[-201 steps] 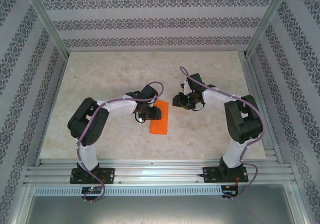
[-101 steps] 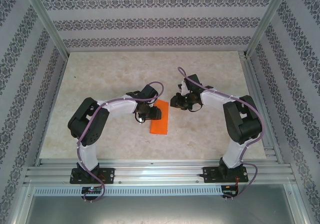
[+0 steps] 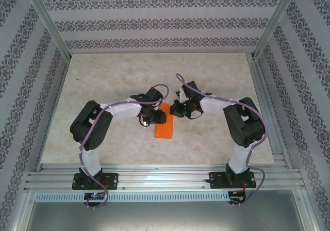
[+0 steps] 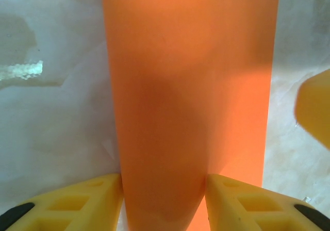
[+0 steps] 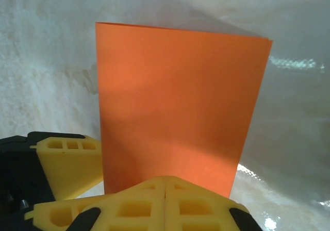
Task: Fold a paper plane with a square sheet of paper (fold left side to right side)
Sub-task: Hold the square sheet of paper at the center of the table.
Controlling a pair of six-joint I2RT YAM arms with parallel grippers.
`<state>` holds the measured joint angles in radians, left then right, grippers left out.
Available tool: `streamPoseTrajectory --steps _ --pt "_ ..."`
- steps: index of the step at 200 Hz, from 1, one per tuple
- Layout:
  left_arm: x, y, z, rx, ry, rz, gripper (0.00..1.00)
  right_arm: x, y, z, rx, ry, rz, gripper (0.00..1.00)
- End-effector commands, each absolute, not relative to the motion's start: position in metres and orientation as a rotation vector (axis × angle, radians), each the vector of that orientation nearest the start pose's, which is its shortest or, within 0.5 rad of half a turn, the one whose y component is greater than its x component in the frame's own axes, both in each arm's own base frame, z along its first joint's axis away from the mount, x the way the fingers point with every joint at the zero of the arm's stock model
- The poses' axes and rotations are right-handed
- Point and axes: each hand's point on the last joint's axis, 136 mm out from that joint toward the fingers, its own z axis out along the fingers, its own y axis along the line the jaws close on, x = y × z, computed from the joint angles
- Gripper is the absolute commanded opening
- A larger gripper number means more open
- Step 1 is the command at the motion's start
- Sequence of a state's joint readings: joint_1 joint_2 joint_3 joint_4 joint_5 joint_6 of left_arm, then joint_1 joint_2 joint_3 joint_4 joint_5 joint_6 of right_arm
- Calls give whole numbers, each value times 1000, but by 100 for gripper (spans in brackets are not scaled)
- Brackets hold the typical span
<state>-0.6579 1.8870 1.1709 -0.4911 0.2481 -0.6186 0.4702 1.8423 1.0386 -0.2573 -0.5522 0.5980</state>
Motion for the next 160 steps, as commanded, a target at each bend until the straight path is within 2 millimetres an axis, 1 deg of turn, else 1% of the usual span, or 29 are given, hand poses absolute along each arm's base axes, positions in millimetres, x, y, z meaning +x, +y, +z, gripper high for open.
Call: streamPoseTrajectory --steps 1,115,128,142,160 --pt "292 -283 8 148 2978 -549 47 323 271 31 -21 2819 1055 6" --pt "292 -285 9 155 2976 -551 47 310 261 -2 -48 2956 861 5" --pt "292 -284 13 158 2968 -550 47 309 260 -4 -49 2963 848 5" --pt "294 -283 22 162 2951 -548 48 308 258 -6 -48 2973 829 5" --pt "298 -280 41 162 2912 -559 53 307 255 -8 -51 2983 803 5"
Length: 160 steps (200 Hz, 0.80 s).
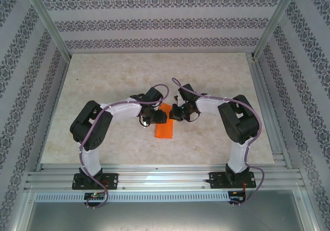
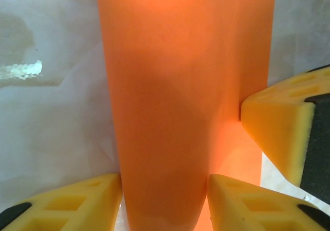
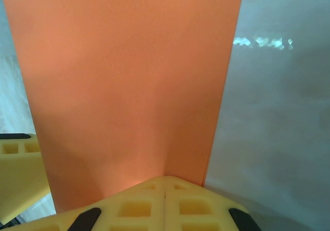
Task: Fold a paper plane with a square sheet of paper (fold left side to right side)
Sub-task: Hold the square sheet of paper at the center of the table, then first fold the square sheet of paper in half at the center of the table.
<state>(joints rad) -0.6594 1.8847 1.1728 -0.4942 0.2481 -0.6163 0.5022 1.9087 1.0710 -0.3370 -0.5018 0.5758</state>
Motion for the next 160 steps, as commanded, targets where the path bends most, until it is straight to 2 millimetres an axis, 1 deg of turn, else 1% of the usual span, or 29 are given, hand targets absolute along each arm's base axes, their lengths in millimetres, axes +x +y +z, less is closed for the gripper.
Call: streamPoseTrajectory --steps 1,26,43,49,57,74,90,102,132,160 --pt "298 -280 42 162 2910 -559 54 308 255 -8 -51 2983 802 5" --pt "306 -269 76 144 2844 -580 59 307 254 -9 -52 2988 796 5" --pt "312 -262 100 117 2786 -614 59 307 255 -10 -56 2988 796 5" --pt "313 -262 106 112 2767 -635 57 308 256 -9 -56 2986 797 5" --pt "314 -264 114 109 2739 -682 53 307 255 -9 -54 2988 796 5" --pt "312 -280 125 126 2690 -834 41 307 255 -9 -55 2988 792 5" --pt "311 -296 123 132 2681 -959 32 307 255 -9 -57 2988 789 5" --pt "313 -303 117 128 2685 -1008 28 308 255 -8 -57 2987 789 5" --pt "317 -312 103 120 2700 -1049 26 308 255 -9 -59 2988 789 5" --pt "319 -311 87 110 2736 -1017 24 308 256 -9 -59 2991 788 5"
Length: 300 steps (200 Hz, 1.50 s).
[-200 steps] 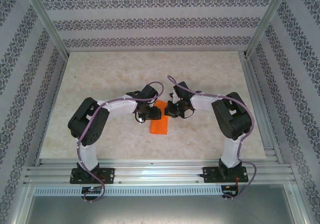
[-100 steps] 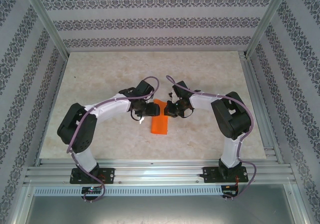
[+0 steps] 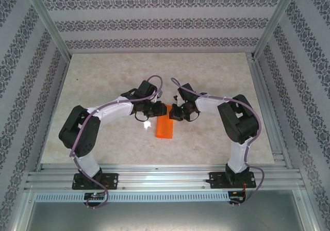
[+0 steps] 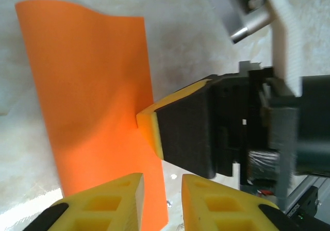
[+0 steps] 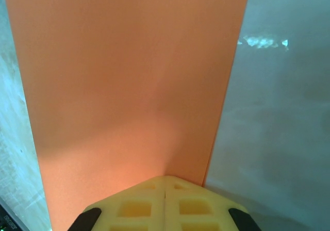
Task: Fold a paper plane with a square sheet of paper (fold left side to right side)
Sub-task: First fold the square sheet of paper in half at the center of the table.
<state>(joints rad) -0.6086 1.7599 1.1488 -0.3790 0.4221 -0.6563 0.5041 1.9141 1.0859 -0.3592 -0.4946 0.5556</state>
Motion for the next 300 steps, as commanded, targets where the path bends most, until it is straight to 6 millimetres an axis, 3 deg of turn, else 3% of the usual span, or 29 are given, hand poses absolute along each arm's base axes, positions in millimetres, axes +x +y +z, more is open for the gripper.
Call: streamPoseTrajectory --steps 1,65,219,245,300 --pt "319 -311 86 110 2737 -1017 24 308 256 -9 -59 2991 788 5" --pt "316 -291 46 127 2831 -832 21 308 255 -9 -68 2995 764 5" --pt "303 -269 0 134 2927 -701 18 306 253 -13 -79 3013 745 5" --pt "299 -267 -5 136 2940 -692 17 313 264 6 -117 2942 836 5" --pt "294 -264 -9 157 2949 -691 15 337 292 75 -162 2750 1037 6"
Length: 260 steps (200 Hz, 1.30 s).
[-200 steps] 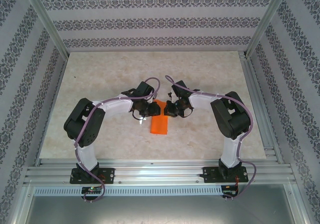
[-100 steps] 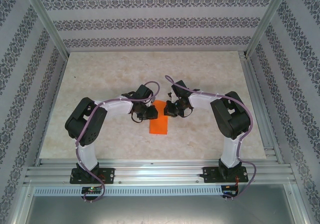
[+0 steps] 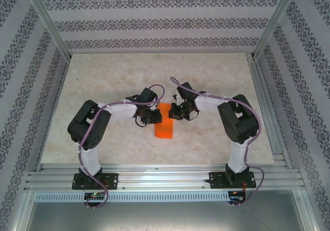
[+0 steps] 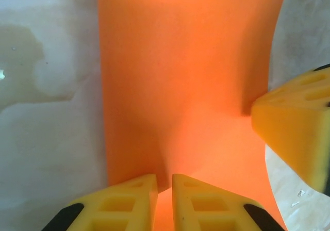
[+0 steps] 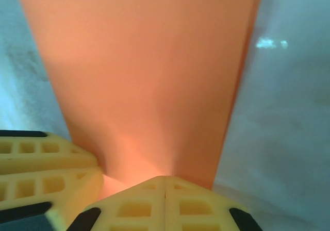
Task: Fold a paper plane with a square sheet of paper (fold left side to right side)
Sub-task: First fold the square sheet of paper in half at the center of the table, then hold the square sheet of paper at the center of the table.
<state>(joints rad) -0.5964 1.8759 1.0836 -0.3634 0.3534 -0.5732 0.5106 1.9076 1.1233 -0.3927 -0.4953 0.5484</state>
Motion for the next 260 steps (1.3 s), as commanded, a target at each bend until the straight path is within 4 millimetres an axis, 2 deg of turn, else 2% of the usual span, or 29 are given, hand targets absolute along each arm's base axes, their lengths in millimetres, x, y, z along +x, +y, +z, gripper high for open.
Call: streamPoseTrajectory --steps 1,26,74,102,166,216,260 --pt "294 -264 -9 156 2950 -691 15 337 292 76 -163 2747 1039 6" --pt "294 -264 -10 157 2950 -694 15 348 300 80 -120 2713 1086 5" --pt "294 -265 -10 156 2948 -701 15 367 313 60 -62 2734 1095 3" --pt "294 -266 -10 158 2947 -701 14 370 317 47 -57 2757 1090 3" --pt "293 -268 -8 184 2941 -715 14 364 292 4 -41 2894 829 3" --pt "291 -268 -5 224 2929 -728 17 358 284 -16 -67 2956 705 2" --pt "283 -269 2 275 2914 -771 19 355 283 -25 -69 2979 667 3"
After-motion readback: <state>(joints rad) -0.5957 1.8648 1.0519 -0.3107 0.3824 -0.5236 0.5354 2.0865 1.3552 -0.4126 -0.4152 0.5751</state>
